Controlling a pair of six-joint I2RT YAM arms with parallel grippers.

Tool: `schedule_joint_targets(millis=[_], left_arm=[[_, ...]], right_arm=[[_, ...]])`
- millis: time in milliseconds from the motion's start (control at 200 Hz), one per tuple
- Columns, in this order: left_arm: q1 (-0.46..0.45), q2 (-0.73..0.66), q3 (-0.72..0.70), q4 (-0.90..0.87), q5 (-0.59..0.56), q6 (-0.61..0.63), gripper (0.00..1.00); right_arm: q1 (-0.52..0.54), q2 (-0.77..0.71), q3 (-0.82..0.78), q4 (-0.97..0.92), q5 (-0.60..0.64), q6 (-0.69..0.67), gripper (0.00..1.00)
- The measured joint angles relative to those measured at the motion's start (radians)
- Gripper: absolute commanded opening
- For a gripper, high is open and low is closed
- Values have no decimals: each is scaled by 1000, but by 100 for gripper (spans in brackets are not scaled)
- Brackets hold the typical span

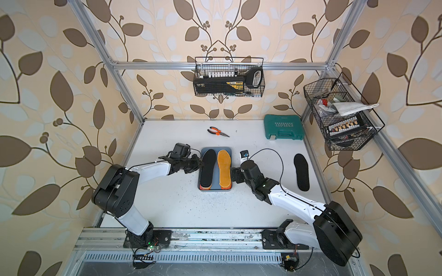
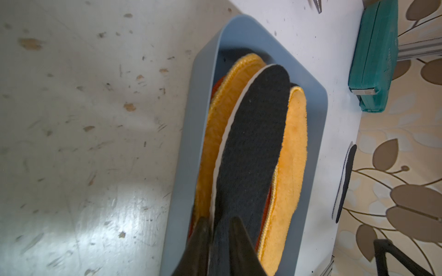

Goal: Put the insoles into the storage box
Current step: Place the insole in the storage box, then pick up the insole from the center of the board.

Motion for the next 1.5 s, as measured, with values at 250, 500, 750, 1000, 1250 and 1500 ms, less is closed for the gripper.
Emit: schedule_joint_targets(millis=[250,500,750,1000,1250,1500], left_arm=[[0,-53,0,-59,-51,-1,24],[0,-169,0,-118,-97,32,36],[0,-370,-39,-133,-163,211,45],[0,-418,-222,-5,-152,425,45],[0,-399,-320,121,-45,534,44],[0,-330,-290,163,9,557,44]], right_arm=[[0,0,2,-2,0,0,84],[-16,14,34,-60,49,6,84],[-403,63,241,-306,94,91,84],[-937,242,349,-379,94,99,84],[-1197,374,356,-414,-169,35,78],[-1298,444,356,-388,-393,21,73]])
